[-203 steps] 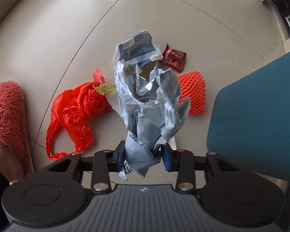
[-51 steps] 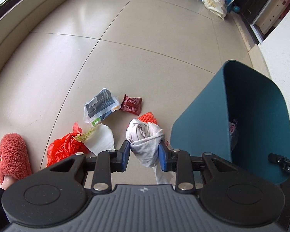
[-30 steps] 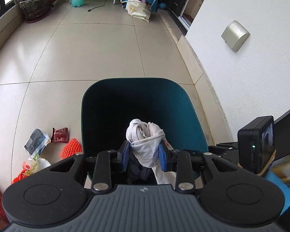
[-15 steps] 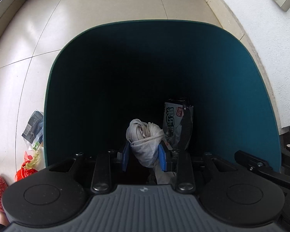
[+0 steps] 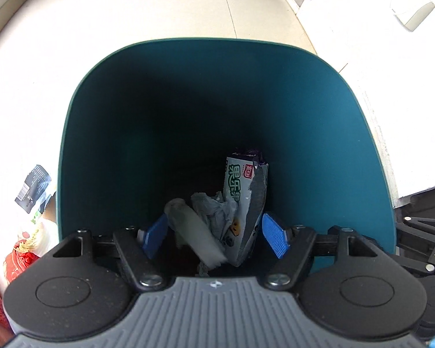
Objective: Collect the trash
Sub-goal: 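Move the left tool to the clear snack bag and close it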
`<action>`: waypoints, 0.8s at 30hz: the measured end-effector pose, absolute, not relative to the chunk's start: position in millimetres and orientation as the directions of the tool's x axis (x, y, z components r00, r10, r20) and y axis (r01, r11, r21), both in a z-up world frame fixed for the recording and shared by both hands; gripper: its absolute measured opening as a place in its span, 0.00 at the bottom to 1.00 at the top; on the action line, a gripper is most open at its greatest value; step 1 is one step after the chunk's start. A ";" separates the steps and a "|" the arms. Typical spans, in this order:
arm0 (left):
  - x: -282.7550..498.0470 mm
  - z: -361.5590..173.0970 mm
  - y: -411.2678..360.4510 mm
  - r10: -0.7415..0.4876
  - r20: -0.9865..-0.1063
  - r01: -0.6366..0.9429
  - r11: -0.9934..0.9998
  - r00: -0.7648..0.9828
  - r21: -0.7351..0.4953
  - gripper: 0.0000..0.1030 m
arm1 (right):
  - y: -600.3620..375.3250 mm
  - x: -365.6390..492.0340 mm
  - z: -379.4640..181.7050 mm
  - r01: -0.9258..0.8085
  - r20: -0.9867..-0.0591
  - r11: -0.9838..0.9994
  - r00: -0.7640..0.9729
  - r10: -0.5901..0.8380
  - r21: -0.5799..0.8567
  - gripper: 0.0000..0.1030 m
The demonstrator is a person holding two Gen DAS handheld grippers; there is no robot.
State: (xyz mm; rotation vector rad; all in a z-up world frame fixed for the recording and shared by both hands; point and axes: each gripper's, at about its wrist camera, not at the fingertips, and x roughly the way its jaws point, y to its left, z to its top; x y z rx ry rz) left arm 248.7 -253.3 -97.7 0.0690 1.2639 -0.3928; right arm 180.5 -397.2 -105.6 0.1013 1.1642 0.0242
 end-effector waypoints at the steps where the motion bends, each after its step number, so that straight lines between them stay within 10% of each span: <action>1: 246.3 -92.0 -251.1 -0.261 -0.932 0.330 0.928 0.250 -0.171 0.69 | -397.0 180.6 -105.7 0.033 -0.916 0.995 0.395 0.071 0.092 0.12; 24: 225.3 -9.0 -59.3 -0.227 -0.842 0.075 0.973 0.489 -0.219 0.75 | -396.9 179.3 -106.8 0.040 -0.919 0.994 0.386 0.077 0.101 0.13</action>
